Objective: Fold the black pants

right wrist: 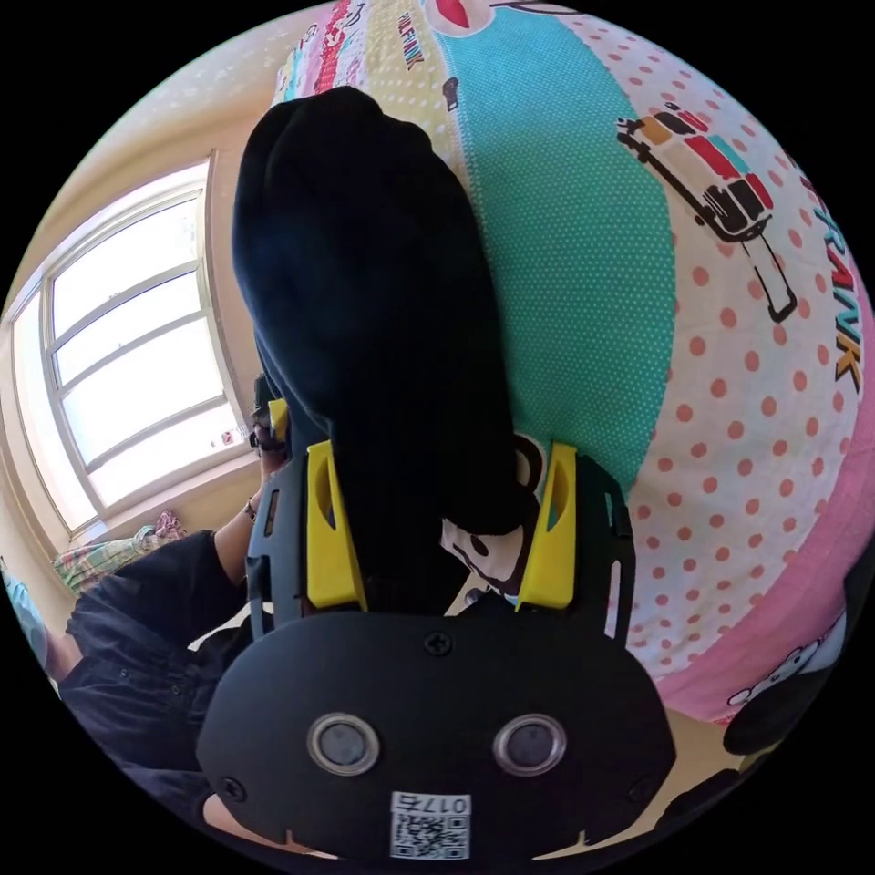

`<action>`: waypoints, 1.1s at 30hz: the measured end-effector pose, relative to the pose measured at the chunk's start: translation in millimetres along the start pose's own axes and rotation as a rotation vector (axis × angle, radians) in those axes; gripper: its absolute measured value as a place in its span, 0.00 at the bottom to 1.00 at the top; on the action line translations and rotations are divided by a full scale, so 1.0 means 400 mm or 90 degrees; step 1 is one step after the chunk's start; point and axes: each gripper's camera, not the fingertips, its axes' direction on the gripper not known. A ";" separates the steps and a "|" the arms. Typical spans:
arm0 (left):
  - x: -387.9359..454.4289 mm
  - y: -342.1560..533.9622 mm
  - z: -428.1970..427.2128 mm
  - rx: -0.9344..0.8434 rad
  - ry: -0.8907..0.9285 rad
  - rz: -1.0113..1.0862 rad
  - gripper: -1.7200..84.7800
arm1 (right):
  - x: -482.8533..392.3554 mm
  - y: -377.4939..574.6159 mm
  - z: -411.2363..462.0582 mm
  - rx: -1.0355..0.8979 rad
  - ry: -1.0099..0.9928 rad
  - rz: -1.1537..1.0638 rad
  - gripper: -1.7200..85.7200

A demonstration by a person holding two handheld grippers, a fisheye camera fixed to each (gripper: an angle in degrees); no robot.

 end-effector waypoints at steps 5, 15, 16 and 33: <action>0.039 0.020 -0.005 -0.029 -0.087 -0.010 0.23 | -0.035 0.097 0.016 0.066 0.002 0.004 0.30; 0.260 0.154 0.015 -0.246 -0.122 0.133 0.16 | -0.119 0.462 -0.054 -0.020 -0.184 -0.064 0.18; 0.275 0.166 0.016 -0.248 -0.121 0.135 0.16 | -0.142 0.525 -0.067 -0.010 -0.190 -0.075 0.17; 1.138 0.129 0.443 -0.286 -0.029 0.487 0.16 | -0.479 1.148 -0.923 0.347 0.137 -0.202 0.18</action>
